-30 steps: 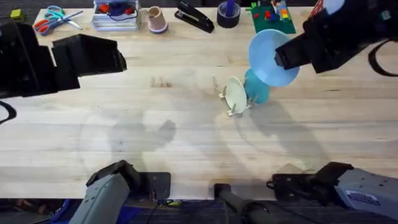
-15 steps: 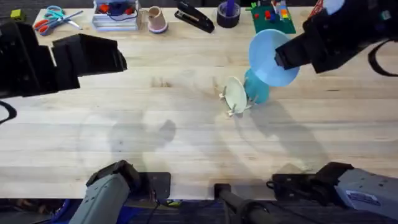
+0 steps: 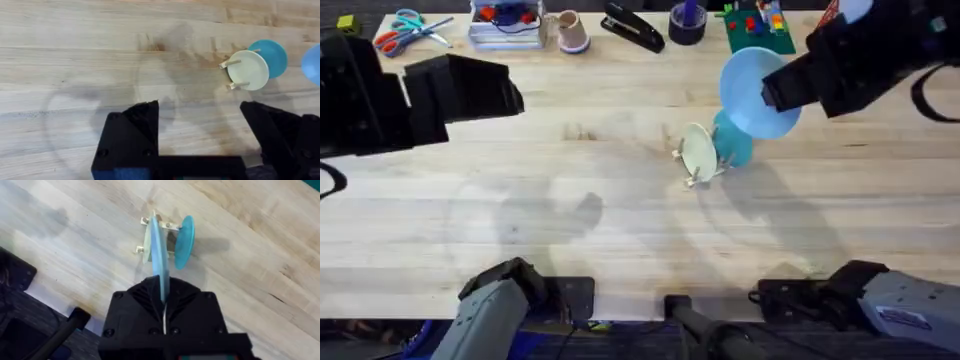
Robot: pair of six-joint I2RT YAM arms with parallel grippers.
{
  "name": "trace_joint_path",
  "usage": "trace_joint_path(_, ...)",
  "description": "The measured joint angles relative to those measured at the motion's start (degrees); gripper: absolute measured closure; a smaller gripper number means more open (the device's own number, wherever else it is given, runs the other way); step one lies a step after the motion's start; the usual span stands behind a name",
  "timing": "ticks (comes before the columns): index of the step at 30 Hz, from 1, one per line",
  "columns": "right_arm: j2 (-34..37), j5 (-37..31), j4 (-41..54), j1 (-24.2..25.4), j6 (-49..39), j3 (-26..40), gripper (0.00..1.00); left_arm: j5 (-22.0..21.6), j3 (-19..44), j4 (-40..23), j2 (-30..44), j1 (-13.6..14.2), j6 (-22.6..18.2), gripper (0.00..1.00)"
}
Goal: Pick up the plates from the table one by one and place each into a slot on the dish rack.
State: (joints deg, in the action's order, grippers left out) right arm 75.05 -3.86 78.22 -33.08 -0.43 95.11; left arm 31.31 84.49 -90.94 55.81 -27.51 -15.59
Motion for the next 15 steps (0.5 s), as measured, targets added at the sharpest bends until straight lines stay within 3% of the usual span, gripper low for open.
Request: trace_joint_path(15, 3.6, 0.0, -0.1, 0.0, 3.5, 0.0, 0.973, 0.0, 0.0, 0.0, 0.0, 0.0, 0.0, 0.007)
